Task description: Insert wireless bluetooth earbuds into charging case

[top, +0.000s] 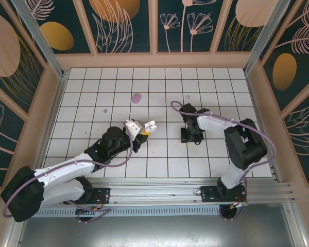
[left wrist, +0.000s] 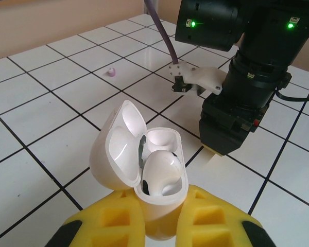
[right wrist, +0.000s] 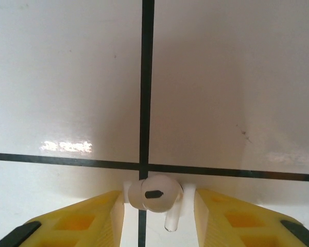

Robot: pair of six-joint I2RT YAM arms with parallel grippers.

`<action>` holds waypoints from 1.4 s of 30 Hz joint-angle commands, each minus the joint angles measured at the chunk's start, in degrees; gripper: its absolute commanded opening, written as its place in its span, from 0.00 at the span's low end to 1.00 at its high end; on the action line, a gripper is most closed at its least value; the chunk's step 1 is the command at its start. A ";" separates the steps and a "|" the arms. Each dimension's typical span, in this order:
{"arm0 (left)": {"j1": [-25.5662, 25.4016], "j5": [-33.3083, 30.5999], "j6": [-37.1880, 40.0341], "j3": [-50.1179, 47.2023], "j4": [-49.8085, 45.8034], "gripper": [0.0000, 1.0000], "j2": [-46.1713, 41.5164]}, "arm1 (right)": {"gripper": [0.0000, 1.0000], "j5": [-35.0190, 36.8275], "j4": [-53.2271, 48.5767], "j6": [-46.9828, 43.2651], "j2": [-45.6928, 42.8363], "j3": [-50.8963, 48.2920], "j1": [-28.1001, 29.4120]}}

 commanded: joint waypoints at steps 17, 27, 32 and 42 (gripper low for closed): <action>-0.15 1.04 -0.07 1.70 0.93 0.02 0.65 | 0.40 2.83 -2.01 -0.88 2.56 2.60 0.93; -0.14 1.05 -0.13 2.09 0.72 0.02 0.67 | 0.34 2.77 -2.00 -1.08 3.38 2.36 0.94; -0.10 0.90 0.08 2.06 0.38 0.02 0.31 | 0.33 2.50 -2.17 -1.12 3.44 1.41 0.93; -0.14 1.26 0.12 2.73 -0.13 0.02 0.25 | 0.24 4.33 -3.34 0.06 1.93 3.11 0.96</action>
